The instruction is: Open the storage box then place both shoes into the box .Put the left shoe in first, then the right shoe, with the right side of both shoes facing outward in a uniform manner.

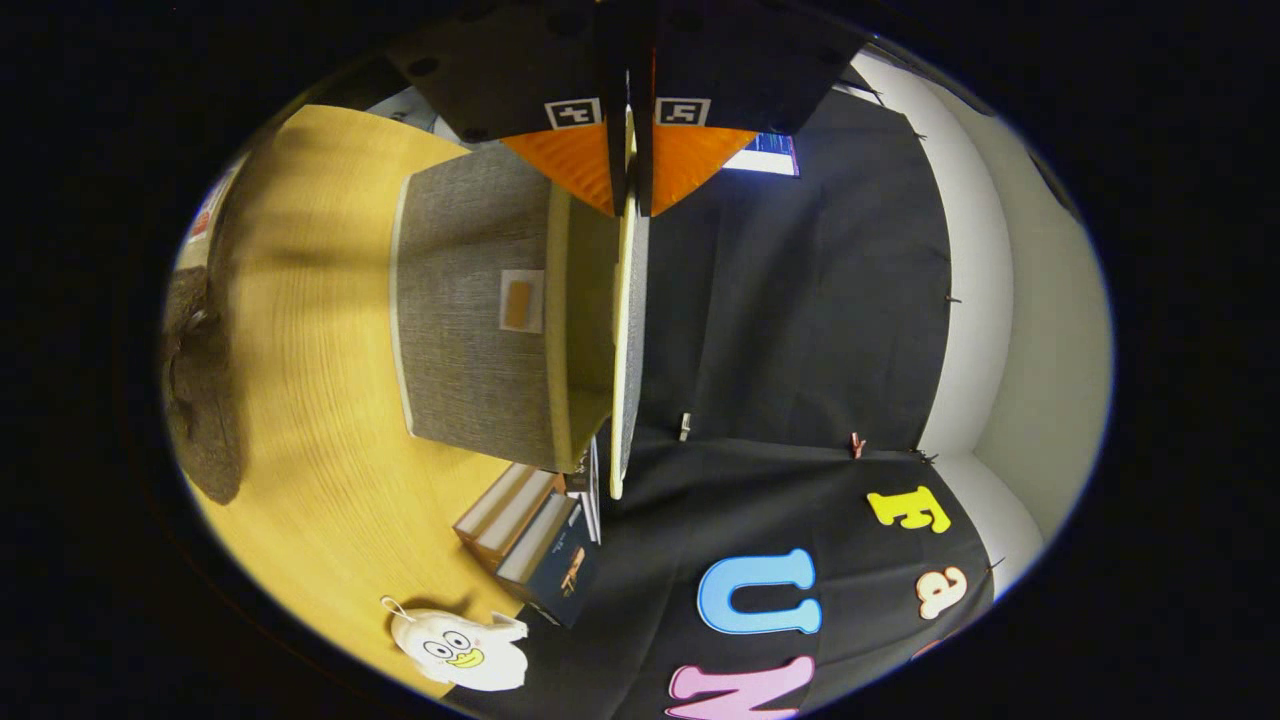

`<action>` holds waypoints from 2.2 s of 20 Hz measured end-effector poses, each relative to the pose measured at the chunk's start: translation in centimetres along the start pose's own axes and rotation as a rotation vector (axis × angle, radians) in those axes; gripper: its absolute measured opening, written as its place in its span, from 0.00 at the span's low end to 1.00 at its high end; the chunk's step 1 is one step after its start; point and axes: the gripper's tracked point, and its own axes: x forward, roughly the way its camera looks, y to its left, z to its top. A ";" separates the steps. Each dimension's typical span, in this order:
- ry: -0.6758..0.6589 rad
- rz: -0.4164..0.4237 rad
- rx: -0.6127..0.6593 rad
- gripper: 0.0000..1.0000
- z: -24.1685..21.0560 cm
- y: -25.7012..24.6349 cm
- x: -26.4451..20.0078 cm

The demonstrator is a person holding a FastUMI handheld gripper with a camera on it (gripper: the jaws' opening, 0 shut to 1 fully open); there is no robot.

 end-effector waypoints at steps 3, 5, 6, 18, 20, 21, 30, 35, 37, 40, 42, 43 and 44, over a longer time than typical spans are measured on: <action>-0.003 0.021 -0.047 0.05 -0.3 3.4 1.0; -0.001 0.044 -0.081 0.05 -0.5 6.3 2.4; 0.004 0.058 -0.097 0.05 -0.6 7.8 3.2; 0.099 0.091 -0.294 0.12 -4.6 15.5 14.5; 0.113 0.085 -0.296 0.12 -4.8 15.5 16.1; 0.125 0.092 -0.299 0.13 -4.9 15.6 16.2; 0.126 0.073 -0.330 0.97 -4.3 15.3 16.2; 0.095 0.061 -0.379 0.97 -3.3 15.0 12.5; 0.080 0.053 -0.416 0.97 -3.1 14.8 10.4; 0.016 -0.006 -0.498 0.97 -2.0 13.3 7.4; -0.033 -0.081 -0.577 0.97 -1.3 11.4 5.1; -0.056 -0.119 -0.616 0.97 -0.9 10.5 3.8; -0.079 -0.150 -0.646 0.97 -0.6 9.9 2.6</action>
